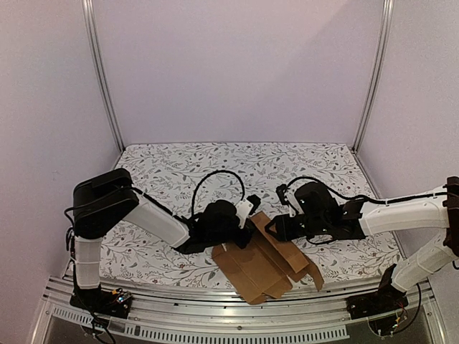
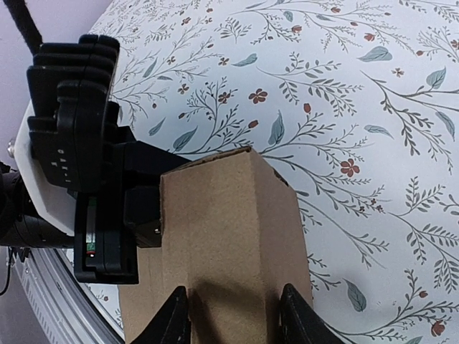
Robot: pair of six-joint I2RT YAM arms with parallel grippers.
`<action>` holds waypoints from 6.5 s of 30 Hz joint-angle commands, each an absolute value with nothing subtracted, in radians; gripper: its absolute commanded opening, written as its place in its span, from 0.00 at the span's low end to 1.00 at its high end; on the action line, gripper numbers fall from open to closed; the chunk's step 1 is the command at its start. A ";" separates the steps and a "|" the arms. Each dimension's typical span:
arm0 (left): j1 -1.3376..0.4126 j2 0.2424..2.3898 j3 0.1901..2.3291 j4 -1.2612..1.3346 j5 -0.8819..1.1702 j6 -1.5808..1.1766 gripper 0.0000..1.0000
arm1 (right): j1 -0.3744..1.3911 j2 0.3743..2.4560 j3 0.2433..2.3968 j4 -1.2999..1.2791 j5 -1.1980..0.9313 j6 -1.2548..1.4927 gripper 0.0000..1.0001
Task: Fold the paper box
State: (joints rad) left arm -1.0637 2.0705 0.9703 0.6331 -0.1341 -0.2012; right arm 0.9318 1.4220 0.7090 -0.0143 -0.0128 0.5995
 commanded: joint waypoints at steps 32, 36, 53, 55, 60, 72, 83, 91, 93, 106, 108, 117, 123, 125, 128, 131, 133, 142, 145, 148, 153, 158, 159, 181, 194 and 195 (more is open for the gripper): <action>-1.081 1.969 0.930 0.454 -0.597 -0.262 0.00 | 0.945 1.256 0.860 -0.282 0.155 0.482 0.64; -1.081 1.975 0.947 0.373 -0.631 -0.344 0.00 | 0.945 1.273 0.907 -0.280 0.127 0.462 0.57; -1.083 2.003 0.926 0.400 -0.565 -0.351 0.00 | 0.946 1.604 1.027 0.026 -0.054 0.536 0.04; -1.084 2.003 0.923 0.405 -0.565 -0.350 0.00 | 0.946 1.635 1.029 0.061 -0.066 0.553 0.02; -1.083 2.007 0.920 0.411 -0.562 -0.350 0.00 | 0.946 1.713 1.045 0.118 -0.078 0.584 0.01; -1.088 2.011 0.899 0.426 -0.566 -0.345 0.00 | 0.946 1.825 1.057 0.179 -0.043 0.600 0.00; -1.090 2.013 0.895 0.422 -0.577 -0.352 0.07 | 0.946 1.831 1.020 0.178 -0.034 0.600 0.00; -1.091 2.019 0.899 0.407 -0.604 -0.370 0.19 | 0.946 1.823 1.014 0.177 -0.042 0.605 0.00; -1.091 2.021 0.899 0.409 -0.605 -0.371 0.20 | 0.946 1.817 1.011 0.176 -0.043 0.605 0.00; -1.091 2.046 0.925 0.414 -0.573 -0.351 0.00 | 0.946 1.807 1.002 0.175 -0.046 0.605 0.00; -1.091 2.047 0.925 0.416 -0.572 -0.350 0.00 | 0.946 1.806 1.000 0.175 -0.046 0.606 0.00; -1.091 2.037 0.920 0.408 -0.602 -0.355 0.00 | 0.944 1.676 0.994 0.075 -0.012 0.558 0.18; -1.091 2.014 0.926 0.352 -0.677 -0.399 0.00 | 0.943 1.483 0.958 -0.111 0.099 0.479 0.37; -1.091 2.008 0.931 0.327 -0.704 -0.418 0.00 | 0.942 1.422 0.944 -0.168 0.137 0.452 0.41; -1.091 2.006 0.949 0.273 -0.738 -0.451 0.00 | 0.941 1.339 0.929 -0.245 0.203 0.427 0.44; -1.091 2.016 0.982 0.192 -0.764 -0.511 0.00 | 0.937 1.292 0.919 -0.321 0.245 0.416 0.46; -1.091 2.017 0.996 0.153 -0.760 -0.549 0.00 | 0.935 1.279 0.904 -0.344 0.261 0.421 0.41; -1.097 2.001 1.013 0.070 -0.777 -0.632 0.00 | 0.923 1.314 0.823 -0.297 0.284 0.523 0.00; -1.111 2.011 1.029 0.042 -0.782 -0.641 0.00 | 0.919 1.347 0.801 -0.257 0.307 0.526 0.00; -1.127 2.015 1.043 0.016 -0.794 -0.650 0.00 | 0.911 1.379 0.792 -0.218 0.308 0.525 0.00; -1.145 2.011 1.048 0.003 -0.793 -0.666 0.00 | 0.878 1.411 0.782 -0.179 0.292 0.522 0.00; -1.160 2.008 1.046 -0.061 -0.805 -0.692 0.00 | 0.863 1.420 0.776 -0.165 0.281 0.510 0.00; -1.161 2.009 1.047 -0.068 -0.805 -0.698 0.00 | 0.863 1.423 0.772 -0.161 0.282 0.509 0.00; -1.196 2.018 1.083 -0.108 -0.789 -0.709 0.00 | 0.862 1.571 0.748 0.154 0.164 0.613 0.00; -1.159 1.947 1.063 -0.079 -0.604 -0.781 0.00 | 0.862 1.513 0.646 0.343 0.082 0.680 0.00; -1.153 1.935 1.048 -0.064 -0.582 -0.789 0.00 | 0.863 1.504 0.637 0.346 0.084 0.680 0.00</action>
State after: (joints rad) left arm -1.1572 1.9888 1.0756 -0.0772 -0.7563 -0.7750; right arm 0.8608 1.5558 0.6556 0.2222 0.1432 0.6563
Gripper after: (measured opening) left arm 0.029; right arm 0.006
